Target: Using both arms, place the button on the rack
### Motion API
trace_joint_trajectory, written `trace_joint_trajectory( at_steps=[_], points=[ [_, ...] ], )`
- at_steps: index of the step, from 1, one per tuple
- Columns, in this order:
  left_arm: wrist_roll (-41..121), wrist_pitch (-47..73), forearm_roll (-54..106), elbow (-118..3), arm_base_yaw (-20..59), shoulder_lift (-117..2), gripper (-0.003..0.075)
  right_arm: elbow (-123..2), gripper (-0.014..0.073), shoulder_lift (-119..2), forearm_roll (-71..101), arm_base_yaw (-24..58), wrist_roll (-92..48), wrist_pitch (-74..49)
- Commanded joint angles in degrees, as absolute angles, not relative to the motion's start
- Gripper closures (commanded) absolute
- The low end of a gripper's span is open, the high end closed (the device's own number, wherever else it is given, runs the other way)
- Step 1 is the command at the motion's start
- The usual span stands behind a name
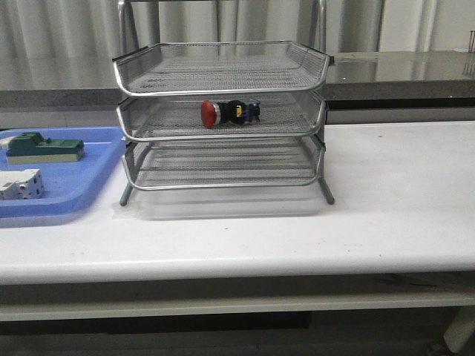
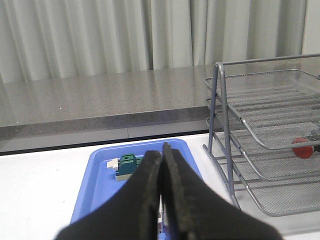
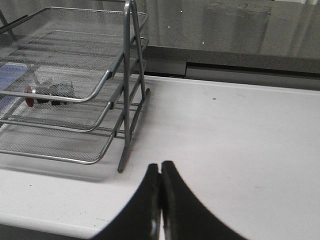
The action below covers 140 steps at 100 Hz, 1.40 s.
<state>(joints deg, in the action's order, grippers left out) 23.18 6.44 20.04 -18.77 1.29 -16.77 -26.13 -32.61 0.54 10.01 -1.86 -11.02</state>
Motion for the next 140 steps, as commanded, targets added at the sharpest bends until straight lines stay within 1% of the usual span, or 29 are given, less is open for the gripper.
trace_joint_trajectory(
  at_steps=[1,39,61,96,140],
  points=[
    [22.64,2.3,20.85,-20.32,1.26,-17.16,0.0716,-25.05,0.0659,-29.45,0.6,9.6,-1.78,-6.53],
    [22.64,2.3,20.85,-20.32,1.26,-17.16,0.0716,-9.3,0.0659,-9.18,0.48,9.6,-1.78,-3.08],
    [22.64,2.3,20.85,-20.32,1.26,-17.16,0.0716,-3.02,0.0659,2.02,0.0,9.51,-1.78,-3.14],
    [22.64,2.3,20.85,-20.32,1.26,-17.16,0.0716,0.61,0.0659,1.47,0.0,6.56,-1.36,-1.8],
    [22.64,2.3,20.85,-20.32,1.26,-17.16,0.0716,0.61,0.0659,1.47,0.0,6.59,-1.36,-1.77]
  ],
)
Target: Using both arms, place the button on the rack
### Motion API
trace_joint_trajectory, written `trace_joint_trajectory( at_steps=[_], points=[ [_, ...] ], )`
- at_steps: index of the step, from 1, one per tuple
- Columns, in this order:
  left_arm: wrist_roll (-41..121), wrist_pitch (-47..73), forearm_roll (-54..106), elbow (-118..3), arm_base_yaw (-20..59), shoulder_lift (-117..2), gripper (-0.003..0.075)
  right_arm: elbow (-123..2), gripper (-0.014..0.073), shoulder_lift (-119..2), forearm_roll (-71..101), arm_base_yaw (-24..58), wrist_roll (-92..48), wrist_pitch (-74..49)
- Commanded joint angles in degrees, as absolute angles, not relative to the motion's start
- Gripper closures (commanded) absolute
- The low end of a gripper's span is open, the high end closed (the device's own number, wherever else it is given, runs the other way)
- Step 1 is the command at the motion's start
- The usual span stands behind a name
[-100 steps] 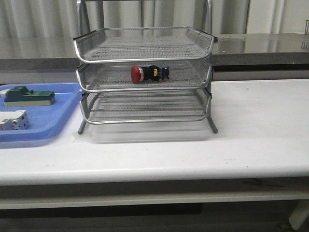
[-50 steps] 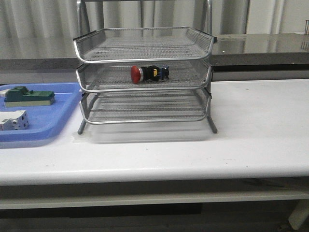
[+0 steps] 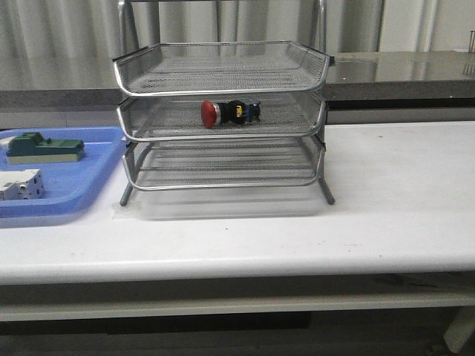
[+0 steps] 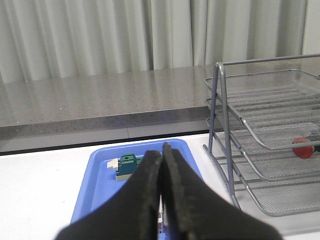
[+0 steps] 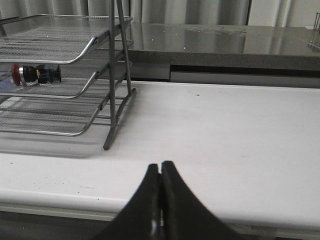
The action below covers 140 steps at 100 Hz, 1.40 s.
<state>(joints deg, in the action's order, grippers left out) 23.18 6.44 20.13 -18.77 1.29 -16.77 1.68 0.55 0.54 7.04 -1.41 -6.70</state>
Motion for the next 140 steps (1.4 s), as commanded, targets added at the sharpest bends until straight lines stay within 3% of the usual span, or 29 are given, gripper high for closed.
trace_joint_trajectory(
  at_steps=[1,108,126,140],
  points=[
    [22.64,2.3,20.85,-20.32,1.26,-17.16,0.0716,0.61,0.0659,1.47,0.0,6.59,-1.36,-1.77],
    [22.64,1.93,20.6,-20.32,1.26,-17.16,0.0716,0.61,0.0659,1.47,0.0,6.59,-1.36,-1.84],
    [22.14,2.06,14.79,-20.32,1.26,-17.16,0.0716,0.61,0.0659,1.47,0.0,6.59,-1.36,-1.84],
    [8.99,2.06,0.0,-20.32,1.26,-17.11,0.0716,0.61,0.0659,1.47,0.0,6.59,-1.36,-1.84]
  ],
)
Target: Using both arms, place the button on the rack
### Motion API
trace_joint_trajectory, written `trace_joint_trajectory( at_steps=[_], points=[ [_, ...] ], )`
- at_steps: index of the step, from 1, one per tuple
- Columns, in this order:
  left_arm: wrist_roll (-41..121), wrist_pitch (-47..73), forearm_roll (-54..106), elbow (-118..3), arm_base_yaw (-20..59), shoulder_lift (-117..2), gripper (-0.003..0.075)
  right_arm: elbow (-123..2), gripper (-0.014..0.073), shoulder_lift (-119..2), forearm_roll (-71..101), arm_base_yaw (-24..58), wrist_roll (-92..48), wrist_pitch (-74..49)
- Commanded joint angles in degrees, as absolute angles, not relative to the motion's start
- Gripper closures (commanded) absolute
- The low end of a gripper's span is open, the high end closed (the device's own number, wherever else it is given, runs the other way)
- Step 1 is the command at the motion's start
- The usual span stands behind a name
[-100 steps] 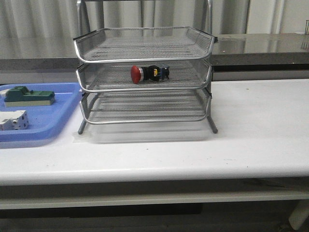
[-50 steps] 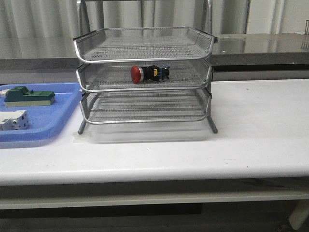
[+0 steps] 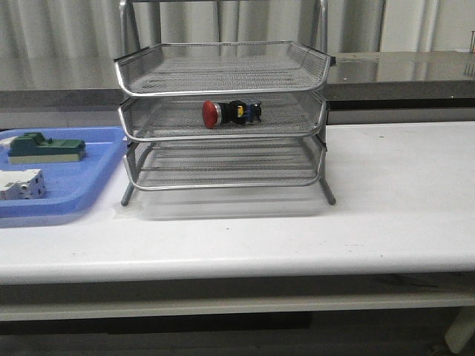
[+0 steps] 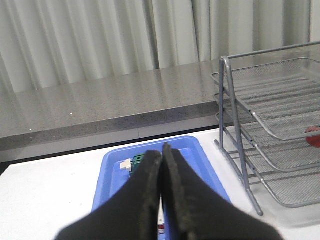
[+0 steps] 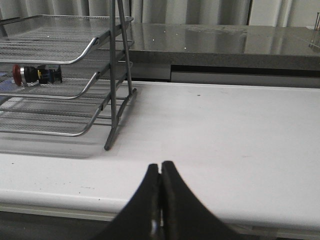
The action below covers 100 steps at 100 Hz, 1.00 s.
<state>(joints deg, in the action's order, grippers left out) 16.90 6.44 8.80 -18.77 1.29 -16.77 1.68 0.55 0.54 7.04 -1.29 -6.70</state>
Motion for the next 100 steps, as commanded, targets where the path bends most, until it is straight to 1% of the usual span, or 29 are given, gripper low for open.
trace_joint_trajectory(
  at_steps=[1,8,25,32,41,77,100],
  points=[
    [7.62,2.06,-0.45,-20.32,1.26,-17.11,0.0716,0.61,0.0659,1.47,0.0,6.59,-1.36,-1.84],
    [3.66,2.06,-3.29,-20.16,1.26,-17.11,0.0716,0.61,0.0659,1.47,0.0,6.59,-1.36,-1.84],
    [3.04,1.36,-4.32,-17.95,1.26,-16.76,0.0716,0.61,0.0659,1.47,0.0,6.59,-1.36,-1.84],
    [0.47,0.0,-5.99,-16.16,1.26,-15.68,0.0716,0.61,0.0659,1.47,0.0,6.59,-1.36,-1.84],
    [-4.1,-1.1,-8.55,-13.09,1.26,-13.26,0.0716,0.61,0.0659,1.47,0.0,6.59,-1.36,-1.84],
    [-7.17,-1.36,-8.55,-2.87,1.26,-1.82,0.0716,0.61,0.0659,1.47,0.0,6.59,-1.36,-1.84],
    [-9.06,-2.44,-7.91,1.62,1.26,2.21,0.0716,0.61,0.0659,1.47,0.0,6.59,-1.36,-1.84]
  ],
)
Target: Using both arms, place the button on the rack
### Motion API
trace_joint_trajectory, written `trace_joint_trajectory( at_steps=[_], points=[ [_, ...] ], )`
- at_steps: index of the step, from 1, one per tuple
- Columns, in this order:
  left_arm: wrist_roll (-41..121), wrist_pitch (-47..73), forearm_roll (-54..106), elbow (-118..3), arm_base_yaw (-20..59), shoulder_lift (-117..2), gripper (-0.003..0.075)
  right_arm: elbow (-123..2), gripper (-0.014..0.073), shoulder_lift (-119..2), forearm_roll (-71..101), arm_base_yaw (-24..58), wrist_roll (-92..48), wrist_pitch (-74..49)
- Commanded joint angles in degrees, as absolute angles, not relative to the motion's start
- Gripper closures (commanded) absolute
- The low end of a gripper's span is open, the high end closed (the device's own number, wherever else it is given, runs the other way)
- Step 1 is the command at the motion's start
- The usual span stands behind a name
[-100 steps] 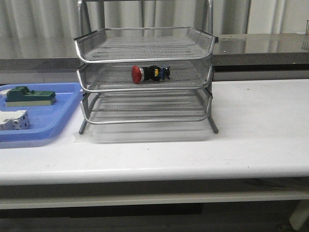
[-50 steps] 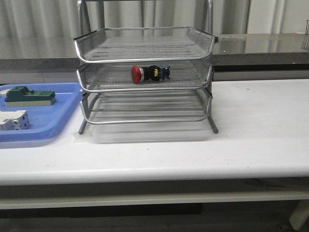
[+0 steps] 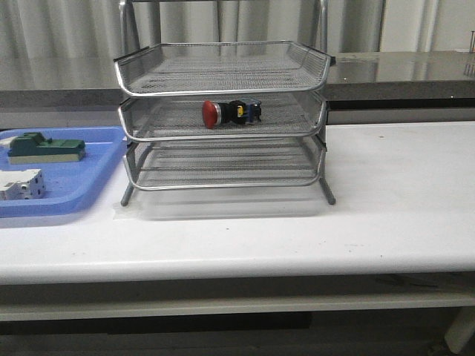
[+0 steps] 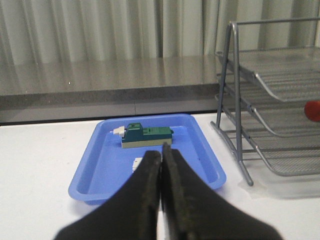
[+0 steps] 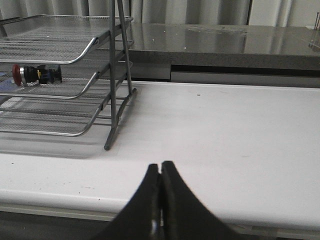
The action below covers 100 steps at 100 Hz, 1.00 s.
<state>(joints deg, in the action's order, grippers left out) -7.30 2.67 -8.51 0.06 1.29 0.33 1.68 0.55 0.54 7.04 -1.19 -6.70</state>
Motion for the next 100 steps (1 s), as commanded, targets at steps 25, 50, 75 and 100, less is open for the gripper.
trace_joint_trajectory(
  at_steps=[25,50,75,100],
  points=[
    [-10.1,-1.93,-7.91,2.75,1.26,2.19,0.0716,0.61,0.0659,1.47,0.0,6.59,-1.36,-1.84],
    [-10.1,-2.15,-7.91,2.75,1.26,2.19,0.0716,0.61,0.0659,1.47,0.0,6.59,-1.36,-1.84],
    [-10.1,-2.15,-7.91,2.75,1.26,2.19,0.0716,0.61,0.0659,1.47,0.0,6.59,-1.36,-1.84],
    [-10.1,-2.15,-7.91,2.75,1.26,2.19,0.0716,0.61,0.0659,1.47,0.0,6.59,-1.36,-1.84]
  ],
)
